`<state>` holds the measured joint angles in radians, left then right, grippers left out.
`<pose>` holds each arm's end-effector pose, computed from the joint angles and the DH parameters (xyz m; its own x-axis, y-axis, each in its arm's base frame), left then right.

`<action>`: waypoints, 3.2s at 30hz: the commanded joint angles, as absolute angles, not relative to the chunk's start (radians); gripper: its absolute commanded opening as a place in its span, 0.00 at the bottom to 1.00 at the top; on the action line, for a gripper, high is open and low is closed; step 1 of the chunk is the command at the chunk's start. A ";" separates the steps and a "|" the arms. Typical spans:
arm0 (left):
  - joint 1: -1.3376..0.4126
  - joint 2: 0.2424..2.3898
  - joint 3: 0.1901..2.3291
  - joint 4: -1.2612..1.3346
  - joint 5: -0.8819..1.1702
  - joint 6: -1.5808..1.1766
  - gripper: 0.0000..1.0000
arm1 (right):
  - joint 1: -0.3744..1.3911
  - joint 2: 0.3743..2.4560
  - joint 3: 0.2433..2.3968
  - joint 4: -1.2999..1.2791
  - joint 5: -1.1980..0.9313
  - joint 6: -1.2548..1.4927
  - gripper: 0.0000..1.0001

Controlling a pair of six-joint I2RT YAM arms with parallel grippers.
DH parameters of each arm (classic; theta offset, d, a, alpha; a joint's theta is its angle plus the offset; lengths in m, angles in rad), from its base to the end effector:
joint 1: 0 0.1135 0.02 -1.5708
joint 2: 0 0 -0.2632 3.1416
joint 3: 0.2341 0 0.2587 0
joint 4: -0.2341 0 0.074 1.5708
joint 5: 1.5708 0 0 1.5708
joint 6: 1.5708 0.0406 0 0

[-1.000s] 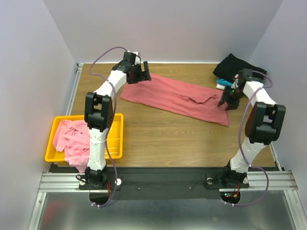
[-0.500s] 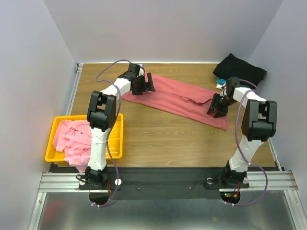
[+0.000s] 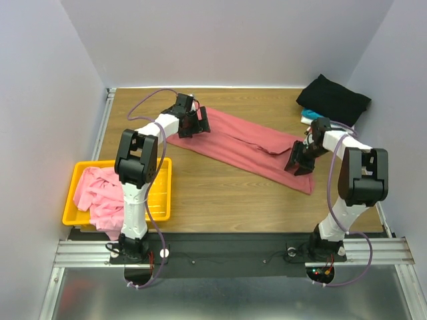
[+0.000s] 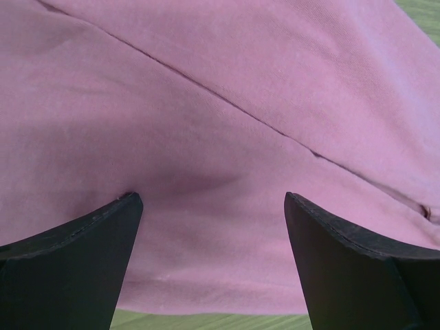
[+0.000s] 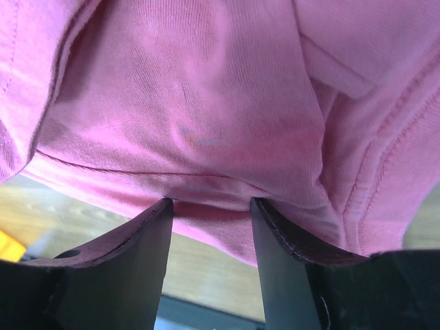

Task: Fold and stack the t-shirts
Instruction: Fold the tshirt

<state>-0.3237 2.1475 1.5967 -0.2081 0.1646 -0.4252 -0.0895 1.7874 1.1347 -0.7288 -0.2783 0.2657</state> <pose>0.4644 -0.1628 0.1751 -0.7702 -0.1708 -0.6145 0.1194 0.9078 -0.4020 0.3339 -0.0188 0.1544 -0.9348 0.3374 -0.1107 0.2901 0.9055 0.3097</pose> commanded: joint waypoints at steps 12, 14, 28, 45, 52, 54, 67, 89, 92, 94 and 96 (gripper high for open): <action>-0.377 2.106 1.839 -0.347 0.092 -0.276 0.99 | -0.037 1.785 1.468 -0.951 -0.366 0.261 0.58; -0.393 2.091 1.836 -0.324 0.110 -0.262 0.99 | -0.015 1.804 1.505 -0.950 -0.380 0.242 0.59; -0.446 2.035 1.597 -0.222 0.178 -0.308 0.99 | 0.218 1.962 1.683 -0.882 -0.315 0.123 0.61; -0.446 2.063 1.549 -0.244 0.190 -0.325 0.99 | 0.314 1.939 1.588 -0.887 -0.065 0.052 0.59; -0.446 2.066 1.543 -0.245 0.190 -0.325 0.99 | 0.339 1.960 1.603 -0.887 0.026 0.049 0.41; -0.446 2.071 1.540 -0.248 0.189 -0.325 0.99 | 0.341 1.974 1.621 -0.887 0.055 0.051 0.29; -0.446 2.060 1.490 -0.247 0.190 -0.328 0.99 | 0.341 2.088 1.752 -0.862 0.302 0.066 0.06; -0.446 2.051 1.457 -0.250 0.190 -0.353 0.99 | 0.315 2.122 1.867 -0.753 0.510 0.211 0.64; -0.446 2.048 1.457 -0.249 0.187 -0.357 0.99 | 0.287 2.082 1.844 -0.744 0.424 0.238 0.65; -0.446 2.049 1.477 -0.249 0.190 -0.353 0.99 | 0.265 2.065 1.819 -0.742 0.372 0.250 0.65; -0.446 2.054 1.505 -0.252 0.193 -0.342 0.99 | 0.238 2.054 1.793 -0.732 0.257 0.271 0.65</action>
